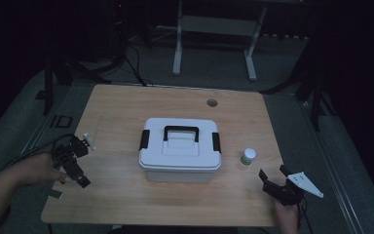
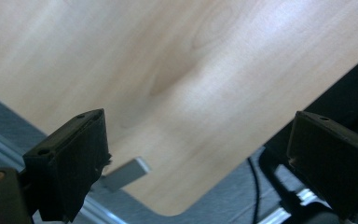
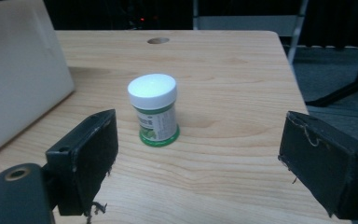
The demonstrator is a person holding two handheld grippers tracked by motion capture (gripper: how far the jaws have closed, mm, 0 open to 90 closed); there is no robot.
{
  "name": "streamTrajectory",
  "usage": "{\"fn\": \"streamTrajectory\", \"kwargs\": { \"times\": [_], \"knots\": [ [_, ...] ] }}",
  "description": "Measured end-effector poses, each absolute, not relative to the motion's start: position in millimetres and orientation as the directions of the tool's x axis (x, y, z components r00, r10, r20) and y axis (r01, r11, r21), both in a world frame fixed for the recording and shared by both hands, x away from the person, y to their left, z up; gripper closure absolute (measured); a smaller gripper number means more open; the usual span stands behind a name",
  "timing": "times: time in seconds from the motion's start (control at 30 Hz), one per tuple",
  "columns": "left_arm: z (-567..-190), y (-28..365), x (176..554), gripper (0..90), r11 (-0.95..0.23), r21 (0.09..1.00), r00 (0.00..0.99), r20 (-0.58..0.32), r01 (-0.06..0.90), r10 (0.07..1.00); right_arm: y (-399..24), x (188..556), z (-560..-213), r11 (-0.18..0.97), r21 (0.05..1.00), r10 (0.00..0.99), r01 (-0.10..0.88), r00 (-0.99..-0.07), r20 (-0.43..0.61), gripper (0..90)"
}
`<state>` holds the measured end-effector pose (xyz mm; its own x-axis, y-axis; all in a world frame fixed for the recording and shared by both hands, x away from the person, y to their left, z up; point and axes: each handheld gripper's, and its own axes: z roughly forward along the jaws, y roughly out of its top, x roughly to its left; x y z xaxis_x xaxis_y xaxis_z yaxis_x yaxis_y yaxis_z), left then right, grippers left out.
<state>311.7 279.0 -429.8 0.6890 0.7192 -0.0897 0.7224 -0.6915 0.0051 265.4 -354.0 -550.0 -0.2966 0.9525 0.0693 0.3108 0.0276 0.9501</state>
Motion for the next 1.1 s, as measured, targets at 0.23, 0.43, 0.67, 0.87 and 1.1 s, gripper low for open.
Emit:
{"fn": "streamTrajectory", "kwargs": {
  "times": [0.23,0.43,0.67,0.87,1.1],
  "knots": [
    [-413,262,325,5.3,-0.725,-0.002,0.724,-0.065,0.688,0.687,-354,265,-550,0.018,0.951,0.949,0.308,-0.305,0.081,11.3],
    [-401,241,335,5.4,-0.76,0.019,0.759,-0.063,0.65,0.648,-355,265,-550,0.01,0.952,0.942,0.307,-0.323,0.094,11.3],
    [-385,212,343,7.1,-0.806,0.018,0.806,-0.037,0.592,0.591,-355,265,-550,0.01,0.951,0.938,0.31,-0.331,0.098,11.3],
    [-372,191,353,8.9,-0.835,0.044,0.837,-0.046,0.548,0.546,-355,266,-550,0.015,0.947,0.935,0.32,-0.341,0.1,11.3],
    [-359,167,360,10.6,-0.865,0.054,0.867,-0.039,0.499,0.498,-353,267,-551,0.032,0.944,0.929,0.328,-0.358,0.093,11.3]
  ]
}}
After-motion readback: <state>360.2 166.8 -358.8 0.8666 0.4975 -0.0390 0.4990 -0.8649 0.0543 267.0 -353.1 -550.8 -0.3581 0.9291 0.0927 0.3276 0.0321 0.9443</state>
